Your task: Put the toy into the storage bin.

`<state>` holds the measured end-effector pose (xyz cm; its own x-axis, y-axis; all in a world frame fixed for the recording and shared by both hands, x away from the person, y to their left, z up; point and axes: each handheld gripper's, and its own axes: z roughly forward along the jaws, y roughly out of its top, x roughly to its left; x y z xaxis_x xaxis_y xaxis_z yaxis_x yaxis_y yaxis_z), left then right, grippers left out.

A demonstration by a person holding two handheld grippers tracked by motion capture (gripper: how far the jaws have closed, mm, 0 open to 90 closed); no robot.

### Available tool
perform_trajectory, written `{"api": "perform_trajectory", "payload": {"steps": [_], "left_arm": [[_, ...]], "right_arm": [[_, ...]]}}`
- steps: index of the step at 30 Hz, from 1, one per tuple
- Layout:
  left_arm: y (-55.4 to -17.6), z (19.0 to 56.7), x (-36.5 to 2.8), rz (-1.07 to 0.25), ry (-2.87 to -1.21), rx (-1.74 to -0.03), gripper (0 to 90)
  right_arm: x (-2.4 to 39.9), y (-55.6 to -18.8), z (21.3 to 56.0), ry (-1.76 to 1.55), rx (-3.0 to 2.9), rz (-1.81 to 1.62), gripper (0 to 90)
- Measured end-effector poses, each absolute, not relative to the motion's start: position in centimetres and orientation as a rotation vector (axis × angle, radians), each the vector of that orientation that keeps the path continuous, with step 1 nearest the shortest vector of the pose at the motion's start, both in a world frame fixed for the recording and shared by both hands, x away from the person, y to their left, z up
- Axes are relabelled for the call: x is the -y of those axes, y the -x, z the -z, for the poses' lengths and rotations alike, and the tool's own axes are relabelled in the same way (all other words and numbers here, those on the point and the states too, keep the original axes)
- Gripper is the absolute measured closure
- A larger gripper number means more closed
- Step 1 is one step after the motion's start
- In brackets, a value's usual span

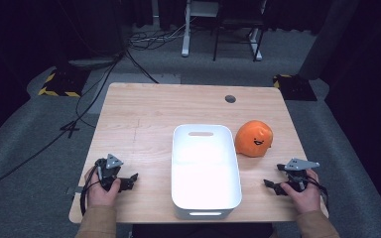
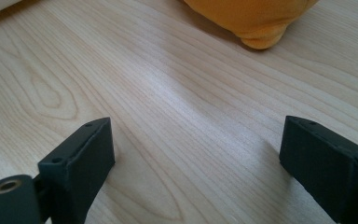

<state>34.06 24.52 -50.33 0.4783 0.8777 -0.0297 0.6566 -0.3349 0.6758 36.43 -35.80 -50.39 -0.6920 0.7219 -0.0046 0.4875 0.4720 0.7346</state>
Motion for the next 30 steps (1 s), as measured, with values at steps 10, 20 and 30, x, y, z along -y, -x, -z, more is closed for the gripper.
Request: {"api": "perform_trajectory", "payload": {"steps": [10, 20, 30], "left_arm": [[-34.5, 50.3, -24.6, -0.436, -2.119, -1.257, 5.4], [-34.6, 50.4, -24.5, -0.440, -2.125, -1.249, 4.6], [-34.6, 50.4, -24.5, -0.440, -2.126, -1.249, 4.5]], "right_arm": [[35.8, -36.3, 50.3, -1.046, -2.373, -1.068, 25.7], [36.9, -36.0, 47.0, -1.078, -2.281, -1.144, 50.1], [36.4, -36.3, 43.4, -0.950, -2.252, -1.237, 55.5]]}}
